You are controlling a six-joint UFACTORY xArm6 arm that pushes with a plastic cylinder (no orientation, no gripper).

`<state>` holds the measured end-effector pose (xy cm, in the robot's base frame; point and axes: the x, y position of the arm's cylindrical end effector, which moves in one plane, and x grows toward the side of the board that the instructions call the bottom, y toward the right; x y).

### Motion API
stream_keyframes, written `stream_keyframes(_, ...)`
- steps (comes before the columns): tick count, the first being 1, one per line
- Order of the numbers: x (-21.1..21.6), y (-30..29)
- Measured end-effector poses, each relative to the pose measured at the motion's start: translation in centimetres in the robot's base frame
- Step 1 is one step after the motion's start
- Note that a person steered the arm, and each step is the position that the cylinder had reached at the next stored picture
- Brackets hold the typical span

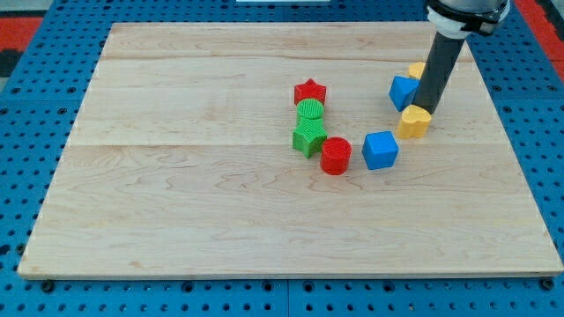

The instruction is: Move yellow heart above the blue cube

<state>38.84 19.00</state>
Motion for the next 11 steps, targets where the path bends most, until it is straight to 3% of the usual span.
stream_keyframes(5, 1.8, 3.3)
stream_keyframes(11, 1.7, -1.0)
